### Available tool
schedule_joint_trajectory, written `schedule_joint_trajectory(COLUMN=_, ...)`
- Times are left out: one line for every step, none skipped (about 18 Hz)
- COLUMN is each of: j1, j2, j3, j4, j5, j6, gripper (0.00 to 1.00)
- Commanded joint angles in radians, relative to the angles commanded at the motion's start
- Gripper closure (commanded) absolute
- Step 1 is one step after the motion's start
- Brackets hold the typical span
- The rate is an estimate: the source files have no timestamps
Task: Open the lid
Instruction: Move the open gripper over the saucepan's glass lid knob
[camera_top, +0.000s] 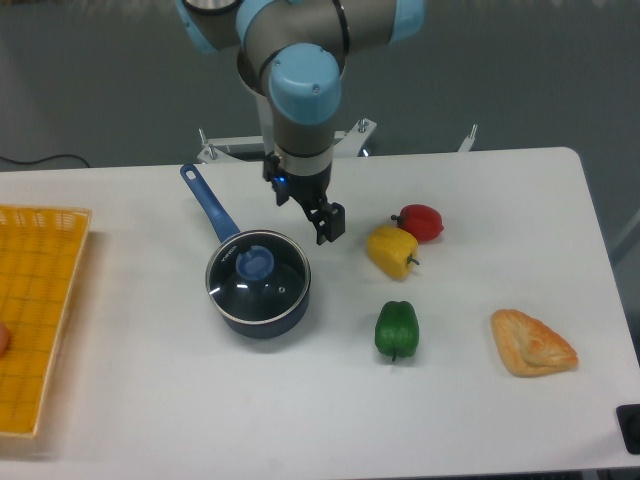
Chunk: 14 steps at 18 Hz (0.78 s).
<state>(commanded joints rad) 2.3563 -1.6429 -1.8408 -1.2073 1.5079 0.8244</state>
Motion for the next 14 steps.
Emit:
schedule_joint_trajectory(j1=-0.005, j2=-0.002, j3=0.002, j4=0.002, j5=0.0, j6=-0.051, gripper=0.0)
schedule_joint_trajectory(j1=-0.006, j2=-0.008, j3=0.003, j4=0.003, j5=0.0, j6=-0.089, gripper=0.0)
schedule_joint_trajectory(j1=-0.006, j2=-0.012, j3=0.005, j4=0.003, j5=0.0, j6=-0.132, gripper=0.0)
schedule_joint_trajectory(j1=-0.008, j2=-0.017, j3=0.006, j4=0.005, j5=-0.002, j6=-0.183, gripper=0.0)
schedule_joint_trajectory(j1=-0.02, j2=-0.021, j3=0.005, j4=0.003, j5=0.0, j6=-0.229, gripper=0.0)
schedule_joint_trajectory(j1=-0.04, j2=-0.023, j3=0.006, j4=0.005, j5=0.0, j6=-0.273, gripper=0.0)
schedule_joint_trajectory(j1=-0.045, j2=-0.029, j3=0.006, j4=0.006, j5=0.0, j6=-0.316, gripper=0.0)
schedule_joint_trajectory(j1=-0.046, j2=-0.031, j3=0.006, j4=0.014, j5=0.0, j6=-0.359, gripper=0.0)
schedule_joint_trajectory(j1=-0.049, j2=-0.038, j3=0.006, j4=0.034, j5=0.0, j6=-0.413, gripper=0.0)
schedule_joint_trajectory(j1=-0.052, j2=-0.047, j3=0.005, j4=0.055, j5=0.0, j6=-0.469, gripper=0.0)
schedule_joint_trajectory(j1=-0.066, j2=-0.055, j3=0.006, j4=0.073, j5=0.0, j6=-0.519, gripper=0.0)
schedule_joint_trajectory(j1=-0.08, j2=-0.066, j3=0.006, j4=0.092, j5=0.002, j6=-0.56, gripper=0.0)
schedule_joint_trajectory(j1=-0.086, j2=-0.072, j3=0.006, j4=0.109, j5=0.011, j6=-0.591, gripper=0.0)
schedule_joint_trajectory(j1=-0.088, j2=-0.08, j3=0.006, j4=0.115, j5=0.02, j6=-0.622, gripper=0.0)
